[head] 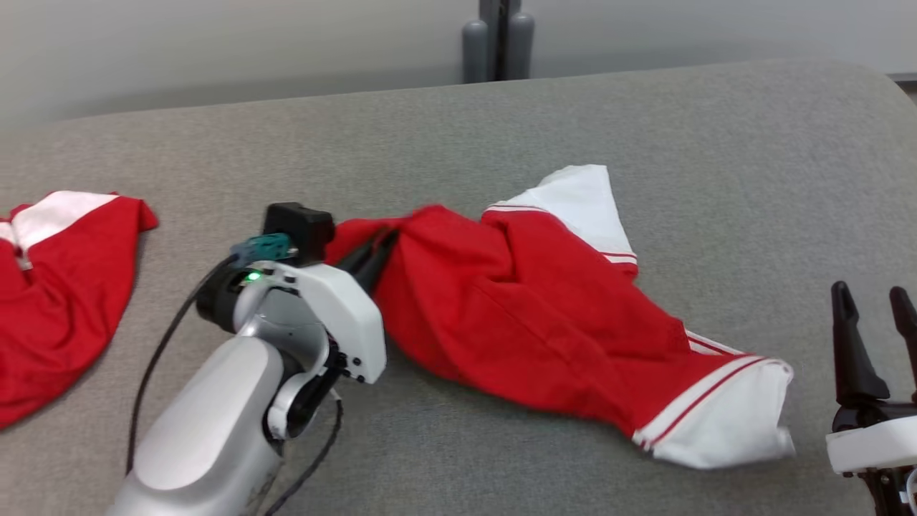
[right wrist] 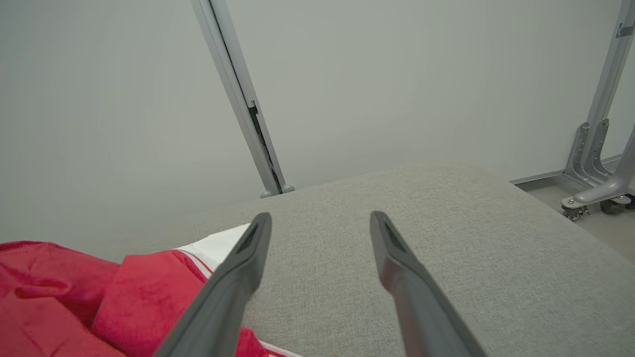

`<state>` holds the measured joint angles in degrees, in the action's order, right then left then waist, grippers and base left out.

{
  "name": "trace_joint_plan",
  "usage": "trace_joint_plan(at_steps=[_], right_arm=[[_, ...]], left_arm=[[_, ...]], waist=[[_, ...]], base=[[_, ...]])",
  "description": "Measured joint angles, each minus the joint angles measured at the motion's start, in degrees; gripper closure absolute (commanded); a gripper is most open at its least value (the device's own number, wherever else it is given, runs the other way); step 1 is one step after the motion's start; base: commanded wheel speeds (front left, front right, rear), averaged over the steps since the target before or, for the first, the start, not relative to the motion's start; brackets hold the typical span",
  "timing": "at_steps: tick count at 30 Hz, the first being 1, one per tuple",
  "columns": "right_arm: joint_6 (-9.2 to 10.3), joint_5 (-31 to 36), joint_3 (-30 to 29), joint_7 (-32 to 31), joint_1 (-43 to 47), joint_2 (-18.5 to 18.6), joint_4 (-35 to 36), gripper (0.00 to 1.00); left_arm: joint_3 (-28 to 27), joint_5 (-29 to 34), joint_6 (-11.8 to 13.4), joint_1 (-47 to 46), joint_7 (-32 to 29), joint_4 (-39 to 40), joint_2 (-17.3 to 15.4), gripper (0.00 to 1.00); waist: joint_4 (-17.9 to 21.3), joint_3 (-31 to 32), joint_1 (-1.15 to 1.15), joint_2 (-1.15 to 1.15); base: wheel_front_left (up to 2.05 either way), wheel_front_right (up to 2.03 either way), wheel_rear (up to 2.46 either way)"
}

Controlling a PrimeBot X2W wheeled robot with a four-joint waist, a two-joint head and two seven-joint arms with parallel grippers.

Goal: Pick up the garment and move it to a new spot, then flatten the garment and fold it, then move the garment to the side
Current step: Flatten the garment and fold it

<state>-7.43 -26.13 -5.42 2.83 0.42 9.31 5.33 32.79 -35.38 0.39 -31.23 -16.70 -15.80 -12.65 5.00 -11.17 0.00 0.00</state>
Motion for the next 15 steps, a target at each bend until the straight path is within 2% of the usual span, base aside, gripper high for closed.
trace_joint_plan(at_steps=[3, 7, 15], right_arm=[[0.00, 0.2, -1.1, -0.7, 0.1, 0.4, 1.0, 0.00], [0.00, 0.6, -1.8, -1.1, 0.1, 0.4, 1.6, 0.00], [0.00, 1.3, -1.5, -1.7, -0.2, -0.1, 2.1, 0.00]], left_arm=[[-2.6, 0.4, 1.4, 2.0, 5.2, 1.7, -1.9, 1.00], [-5.1, 0.0, 2.8, 5.2, 8.6, 0.1, -3.3, 1.00], [-9.2, -2.1, 4.8, 9.0, 14.3, -6.6, -3.9, 1.00]], waist=[[-2.2, 0.7, 0.00, 0.00], [-4.1, 0.9, 0.00, 0.00], [-6.4, 0.3, 0.00, 0.00]], base=[[0.00, 0.00, 0.00], [0.00, 0.00, 0.00], [0.00, 0.00, 0.00]])
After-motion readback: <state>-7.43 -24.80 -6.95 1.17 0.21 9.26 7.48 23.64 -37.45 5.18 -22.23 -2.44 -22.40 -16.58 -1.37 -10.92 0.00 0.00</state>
